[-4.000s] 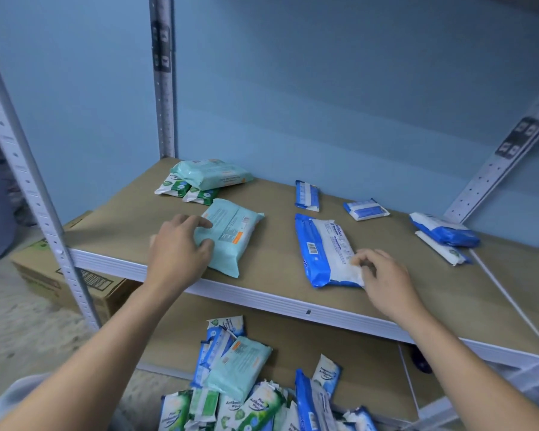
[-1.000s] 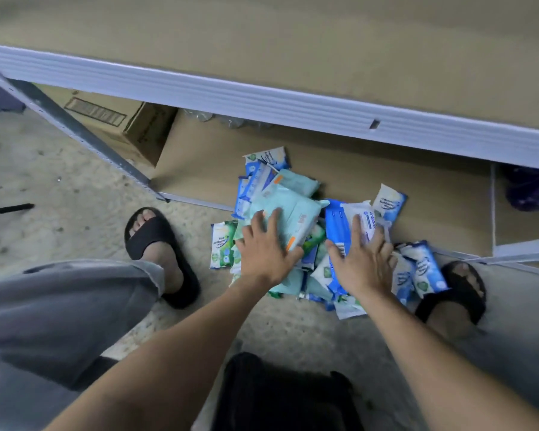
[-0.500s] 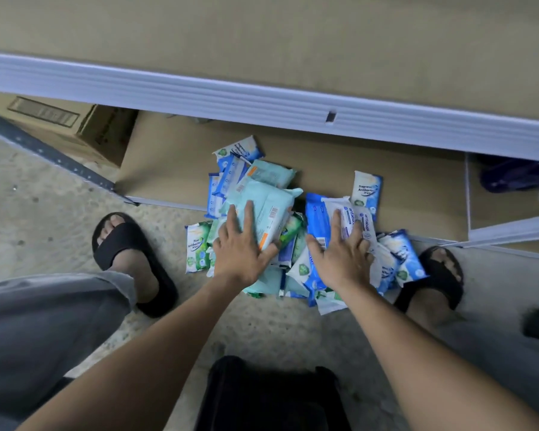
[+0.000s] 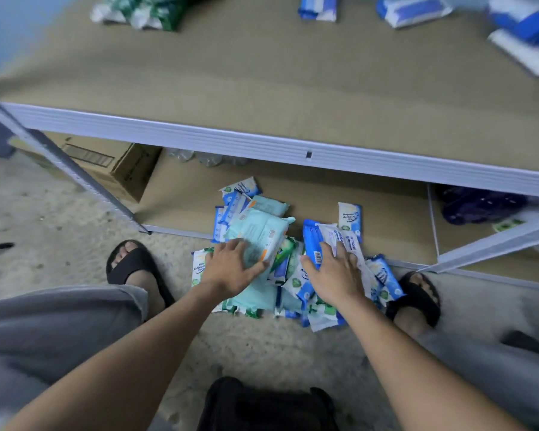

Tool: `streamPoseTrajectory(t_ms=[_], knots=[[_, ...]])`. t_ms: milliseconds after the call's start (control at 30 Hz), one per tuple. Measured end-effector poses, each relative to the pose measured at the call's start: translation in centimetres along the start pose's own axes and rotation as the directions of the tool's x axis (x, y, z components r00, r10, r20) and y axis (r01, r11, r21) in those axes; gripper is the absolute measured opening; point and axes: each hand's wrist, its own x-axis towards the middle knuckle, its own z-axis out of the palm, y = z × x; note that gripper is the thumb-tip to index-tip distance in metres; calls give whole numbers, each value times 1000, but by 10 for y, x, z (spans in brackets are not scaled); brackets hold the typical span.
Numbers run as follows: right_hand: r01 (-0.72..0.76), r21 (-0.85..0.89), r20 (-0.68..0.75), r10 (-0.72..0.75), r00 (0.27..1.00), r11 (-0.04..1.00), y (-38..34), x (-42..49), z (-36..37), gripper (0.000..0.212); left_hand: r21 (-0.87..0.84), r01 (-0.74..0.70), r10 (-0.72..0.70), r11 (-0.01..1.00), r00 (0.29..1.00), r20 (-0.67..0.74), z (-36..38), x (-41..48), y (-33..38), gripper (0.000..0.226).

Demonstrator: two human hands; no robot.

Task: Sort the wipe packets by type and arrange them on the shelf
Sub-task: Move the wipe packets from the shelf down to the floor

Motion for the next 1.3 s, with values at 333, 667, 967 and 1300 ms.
streamPoseTrajectory(t_ms=[333,667,967,1300], knots=[[235,23,-214,-225,951,972,-47,-58,-50,55,49,-144,150,988,974,-170,-57,-43,20,67],[435,-98,-425,-433,795,895,-109,-89,-135,50,210,-199,269,957,880,-391,-162,-68,27,55],[440,-186,-493,-471,731,878,-158,-59,-203,44,269,-198,318,943,777,-543,-263,-55,12,50],[347,-159,-478,-380,792,924,-187,29,-255,47,213,-105,213,971,785,-582,-319,21,-3,44]])
